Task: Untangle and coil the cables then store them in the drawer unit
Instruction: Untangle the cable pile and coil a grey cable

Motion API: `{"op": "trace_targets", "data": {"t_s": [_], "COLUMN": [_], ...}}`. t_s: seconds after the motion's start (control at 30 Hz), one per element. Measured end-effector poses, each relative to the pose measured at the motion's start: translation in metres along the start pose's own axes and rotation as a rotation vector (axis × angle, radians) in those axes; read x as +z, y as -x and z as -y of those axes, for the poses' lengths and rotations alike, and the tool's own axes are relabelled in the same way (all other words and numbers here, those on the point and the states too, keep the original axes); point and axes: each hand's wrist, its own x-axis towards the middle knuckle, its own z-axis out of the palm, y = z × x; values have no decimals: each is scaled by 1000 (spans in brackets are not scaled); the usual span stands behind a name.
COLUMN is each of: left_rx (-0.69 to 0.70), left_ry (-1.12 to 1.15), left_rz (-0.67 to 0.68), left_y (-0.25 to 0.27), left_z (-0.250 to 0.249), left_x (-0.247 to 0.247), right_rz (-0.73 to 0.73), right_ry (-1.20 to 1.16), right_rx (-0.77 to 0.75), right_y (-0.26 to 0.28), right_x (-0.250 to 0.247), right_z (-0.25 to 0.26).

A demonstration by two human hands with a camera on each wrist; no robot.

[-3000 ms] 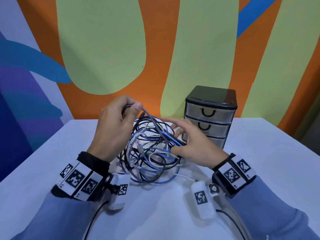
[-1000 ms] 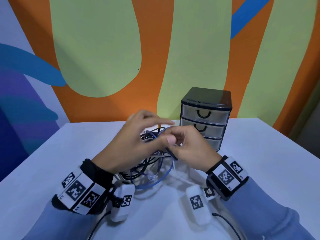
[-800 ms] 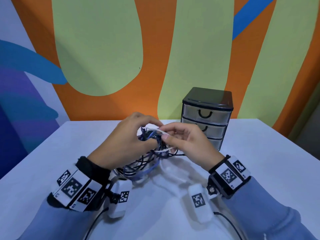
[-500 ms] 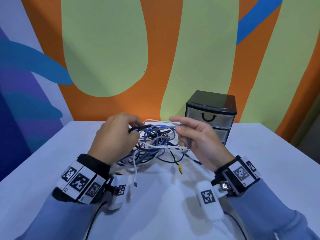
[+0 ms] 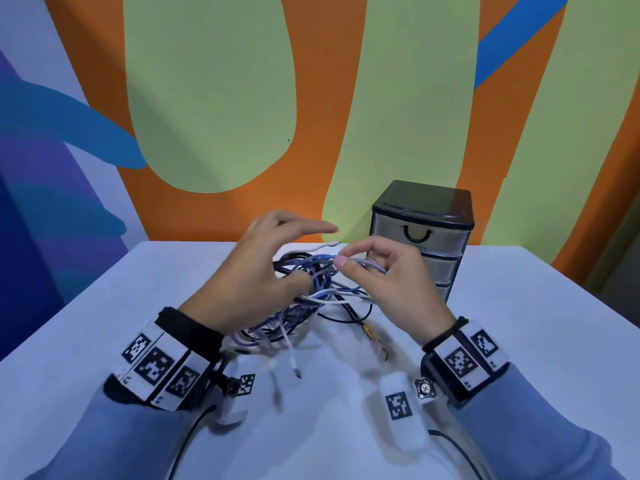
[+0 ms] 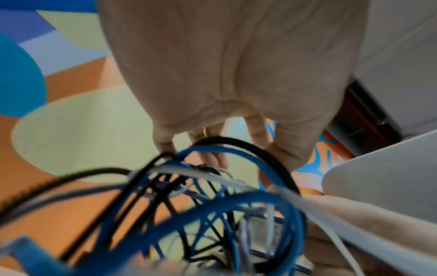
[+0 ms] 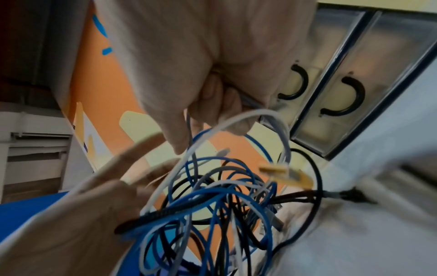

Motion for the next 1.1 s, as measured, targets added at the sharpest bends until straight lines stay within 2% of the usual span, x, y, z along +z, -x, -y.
{"op": "trace_targets", "data": {"t_s": [0.07,0.17,0.27,0.4,0.47,0.57,0.63,0.7,0.73,0.8,0.87,0.93,1.0,1.1], "left_rx": [50,45,-34,-180,-274,-371,-433,-422,-372,-229,-173,-234,-312,-381], "left_ry": [44,-52,-253,-408,-439,-473,-493,-481,-445,-299,-117,-17,-105,-209], "left_rz": [2,-129,-255,-327,-315,-278,-248,-228,-217,-189,-124,-2,70,31], "left_y": [-1,-3,-4,-1,0,-1,0,-1,-2,-4,-5,-4,-2,-2], "left_z": [-1,11,19,20,23,24,24,26,27,25,17,12,15,26], "left_x": [8,11,6,-2,-5,-5,-4,-5,-6,-5,-3,-4,-5,-6], "right_rz": [-9,-60,-79,20,3,-54,-86,-107,-108,-105,-81,-79,-116,-204], "right_ry": [-7,-29,47,237,192,-137,-269,-309,-314,-327,-379,-482,-634,-718], "right_rx": [-37,-60,-29,25,4,-6,4,40,55,60,53,56,76,96], "right_y": [2,5,3,1,1,1,1,0,0,-1,-2,-3,-5,-7], "right_x": [0,2,-1,-11,-13,-11,-7,-6,-6,-6,-4,-5,-9,-18], "right_z": [4,8,9,10,15,19,19,17,17,15,15,16,19,24]}}
